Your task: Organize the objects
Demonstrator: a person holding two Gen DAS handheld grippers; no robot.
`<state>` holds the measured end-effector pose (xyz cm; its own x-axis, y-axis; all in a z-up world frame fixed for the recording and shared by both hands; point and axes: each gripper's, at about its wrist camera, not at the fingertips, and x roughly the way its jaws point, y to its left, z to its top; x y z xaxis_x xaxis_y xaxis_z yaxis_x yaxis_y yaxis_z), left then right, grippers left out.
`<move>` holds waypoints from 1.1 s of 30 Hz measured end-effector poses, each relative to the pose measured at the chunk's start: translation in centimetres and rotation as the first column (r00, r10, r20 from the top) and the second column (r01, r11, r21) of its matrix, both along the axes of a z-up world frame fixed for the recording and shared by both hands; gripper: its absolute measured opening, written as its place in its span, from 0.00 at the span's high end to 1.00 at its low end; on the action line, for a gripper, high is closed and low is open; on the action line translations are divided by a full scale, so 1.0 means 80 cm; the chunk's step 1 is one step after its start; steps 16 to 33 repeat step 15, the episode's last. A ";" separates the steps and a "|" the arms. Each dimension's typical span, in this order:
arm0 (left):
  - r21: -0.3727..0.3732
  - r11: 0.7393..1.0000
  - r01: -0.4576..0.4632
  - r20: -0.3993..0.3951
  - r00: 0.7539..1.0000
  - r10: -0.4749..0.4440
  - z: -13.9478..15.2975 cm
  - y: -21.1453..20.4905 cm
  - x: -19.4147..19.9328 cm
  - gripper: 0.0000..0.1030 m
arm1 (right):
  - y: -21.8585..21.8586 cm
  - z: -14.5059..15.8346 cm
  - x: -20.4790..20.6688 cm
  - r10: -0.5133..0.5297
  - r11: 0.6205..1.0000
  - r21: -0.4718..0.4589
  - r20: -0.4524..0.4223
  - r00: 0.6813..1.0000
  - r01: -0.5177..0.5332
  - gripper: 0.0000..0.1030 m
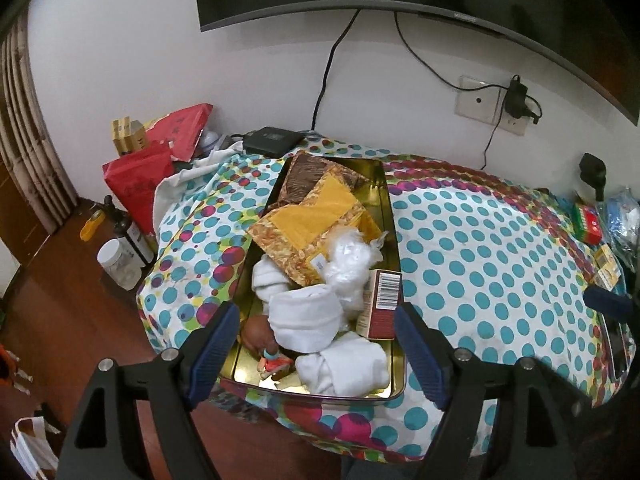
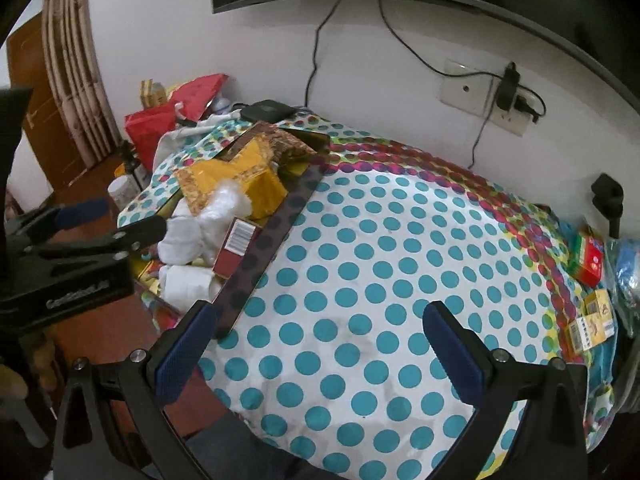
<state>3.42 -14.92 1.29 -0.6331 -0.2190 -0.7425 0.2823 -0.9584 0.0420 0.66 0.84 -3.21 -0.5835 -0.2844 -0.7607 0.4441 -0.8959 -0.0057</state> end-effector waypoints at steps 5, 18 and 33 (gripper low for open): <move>0.014 1.000 -0.016 0.042 0.999 0.015 -0.006 -0.006 -0.003 0.21 | -0.010 -0.010 0.005 0.038 0.999 0.005 0.022 0.999 -0.038 0.00; 0.056 0.998 0.015 0.011 1.000 -0.016 -0.006 -0.006 0.001 0.21 | -0.013 -0.019 0.006 0.050 0.999 0.016 0.053 0.997 -0.051 0.00; 0.056 0.998 0.015 0.011 1.000 -0.016 -0.006 -0.006 0.001 0.21 | -0.013 -0.019 0.006 0.050 0.999 0.016 0.053 0.997 -0.051 0.00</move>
